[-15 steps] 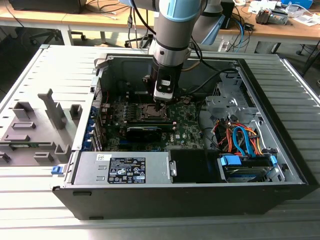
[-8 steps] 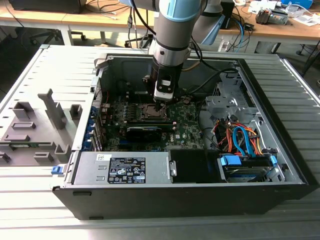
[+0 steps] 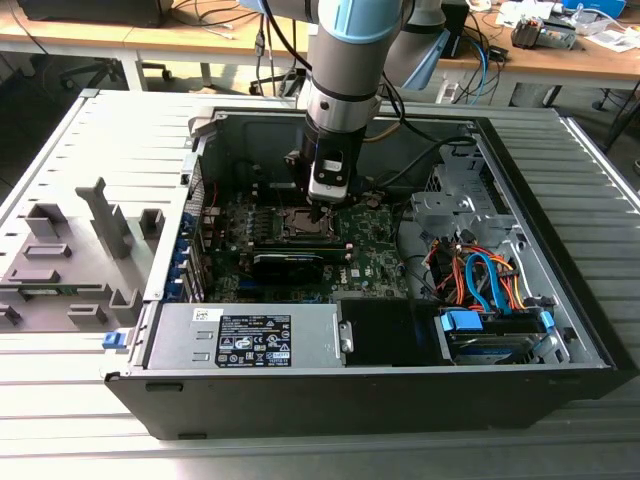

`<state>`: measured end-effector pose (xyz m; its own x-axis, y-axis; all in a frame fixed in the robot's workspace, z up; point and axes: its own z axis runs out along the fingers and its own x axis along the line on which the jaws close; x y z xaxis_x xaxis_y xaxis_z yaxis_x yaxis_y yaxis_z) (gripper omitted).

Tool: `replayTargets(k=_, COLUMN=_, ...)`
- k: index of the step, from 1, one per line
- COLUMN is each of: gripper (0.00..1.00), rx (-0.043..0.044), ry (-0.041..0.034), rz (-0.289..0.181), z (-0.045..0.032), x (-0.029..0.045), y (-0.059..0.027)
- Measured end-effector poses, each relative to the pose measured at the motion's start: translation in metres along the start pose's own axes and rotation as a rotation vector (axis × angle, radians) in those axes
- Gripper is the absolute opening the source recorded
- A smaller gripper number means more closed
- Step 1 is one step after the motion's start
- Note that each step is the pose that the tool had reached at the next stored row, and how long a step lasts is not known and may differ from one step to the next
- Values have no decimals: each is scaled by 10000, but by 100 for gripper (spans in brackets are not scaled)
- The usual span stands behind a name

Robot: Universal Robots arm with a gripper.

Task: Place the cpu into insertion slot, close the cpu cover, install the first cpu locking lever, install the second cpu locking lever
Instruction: 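Install the first cpu locking lever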

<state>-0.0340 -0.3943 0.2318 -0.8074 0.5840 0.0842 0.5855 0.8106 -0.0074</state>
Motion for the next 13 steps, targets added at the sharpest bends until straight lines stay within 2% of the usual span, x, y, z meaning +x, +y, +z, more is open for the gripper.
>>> replayTargets(k=13, gripper=11, rx=18, ry=-1, rz=-200, z=0, x=0, y=0)
